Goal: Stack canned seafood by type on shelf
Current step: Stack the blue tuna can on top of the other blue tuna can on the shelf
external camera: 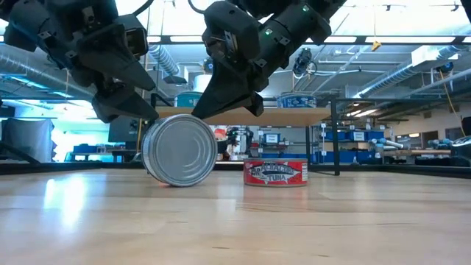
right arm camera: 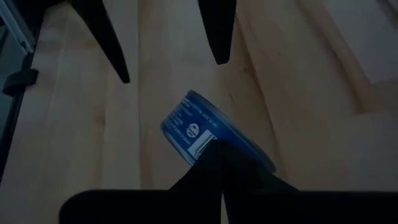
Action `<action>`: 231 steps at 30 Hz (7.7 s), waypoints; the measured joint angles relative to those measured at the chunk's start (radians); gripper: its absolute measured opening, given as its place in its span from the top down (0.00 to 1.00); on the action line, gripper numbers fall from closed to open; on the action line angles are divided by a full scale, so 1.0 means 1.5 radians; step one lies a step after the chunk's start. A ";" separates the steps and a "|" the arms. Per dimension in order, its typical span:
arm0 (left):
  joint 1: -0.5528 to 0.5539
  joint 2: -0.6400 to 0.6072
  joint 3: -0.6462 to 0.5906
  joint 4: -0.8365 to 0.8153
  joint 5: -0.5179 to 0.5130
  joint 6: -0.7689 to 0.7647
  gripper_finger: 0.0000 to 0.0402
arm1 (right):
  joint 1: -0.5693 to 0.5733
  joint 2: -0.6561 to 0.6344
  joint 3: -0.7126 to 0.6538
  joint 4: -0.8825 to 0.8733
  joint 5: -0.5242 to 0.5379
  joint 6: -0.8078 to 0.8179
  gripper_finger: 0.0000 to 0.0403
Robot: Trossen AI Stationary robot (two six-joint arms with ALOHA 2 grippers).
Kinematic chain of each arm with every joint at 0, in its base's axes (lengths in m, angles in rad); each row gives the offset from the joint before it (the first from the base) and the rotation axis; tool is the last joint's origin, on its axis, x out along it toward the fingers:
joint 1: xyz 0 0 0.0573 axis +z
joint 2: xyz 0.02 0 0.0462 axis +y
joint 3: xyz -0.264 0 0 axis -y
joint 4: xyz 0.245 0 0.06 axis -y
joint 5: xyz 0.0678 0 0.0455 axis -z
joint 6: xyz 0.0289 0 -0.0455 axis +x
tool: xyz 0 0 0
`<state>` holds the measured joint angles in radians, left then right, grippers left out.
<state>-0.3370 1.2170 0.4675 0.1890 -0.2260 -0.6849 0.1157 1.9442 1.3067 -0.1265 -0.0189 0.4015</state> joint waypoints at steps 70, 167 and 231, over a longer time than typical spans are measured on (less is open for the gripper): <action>-0.042 0.192 0.289 -0.291 -0.085 -0.212 0.91 | -0.120 -0.254 0.000 -0.256 -0.053 -0.286 0.98; 0.089 0.423 -0.034 0.561 0.062 0.104 1.00 | 0.146 0.022 -0.139 0.262 0.157 0.174 0.98; 0.088 0.422 -0.079 0.665 0.094 0.036 1.00 | 0.101 -0.084 -0.139 0.159 0.139 -0.005 0.53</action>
<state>-0.2048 1.8503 0.3487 1.1859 -0.0857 -0.6306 0.2677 1.8183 1.0977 0.1117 0.1899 0.3933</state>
